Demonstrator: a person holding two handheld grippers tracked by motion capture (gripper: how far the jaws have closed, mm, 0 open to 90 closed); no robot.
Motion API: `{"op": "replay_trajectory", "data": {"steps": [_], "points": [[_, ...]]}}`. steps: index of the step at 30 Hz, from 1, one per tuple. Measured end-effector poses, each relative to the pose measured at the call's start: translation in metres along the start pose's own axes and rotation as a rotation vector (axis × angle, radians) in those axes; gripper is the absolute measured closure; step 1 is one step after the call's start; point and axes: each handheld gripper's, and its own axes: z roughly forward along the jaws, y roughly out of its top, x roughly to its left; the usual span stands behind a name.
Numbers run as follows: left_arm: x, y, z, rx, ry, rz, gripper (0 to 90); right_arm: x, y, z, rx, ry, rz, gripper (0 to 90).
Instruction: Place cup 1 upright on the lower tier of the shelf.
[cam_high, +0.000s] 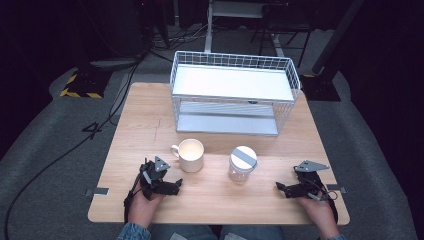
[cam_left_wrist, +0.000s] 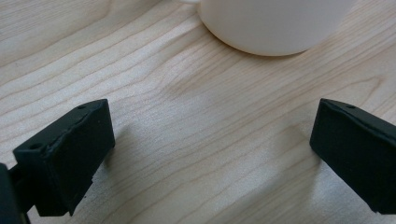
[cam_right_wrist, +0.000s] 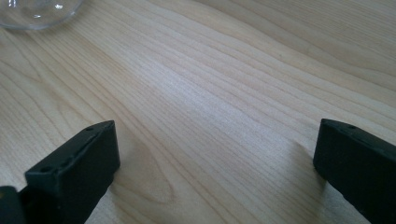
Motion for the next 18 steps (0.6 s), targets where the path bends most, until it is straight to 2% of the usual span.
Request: {"op": "replay_trajectory", "data": {"steps": [2, 5, 18], "points": [[0.0036, -0.0002, -0.0005, 0.000, -0.015, 0.021, 0.4, -0.0003, -0.0001, 0.0000, 0.000, 0.002, -0.002, 0.4], [0.0056, -0.0011, -0.0013, -0.001, 0.000, -0.003, 0.4, -0.0004, 0.0000, 0.0000, 0.000, 0.003, -0.003, 0.4], [0.0054, -0.0012, -0.0011, -0.003, 0.008, -0.006, 0.1, -0.0016, 0.0001, 0.0003, -0.002, 0.011, -0.008, 0.0]]}}
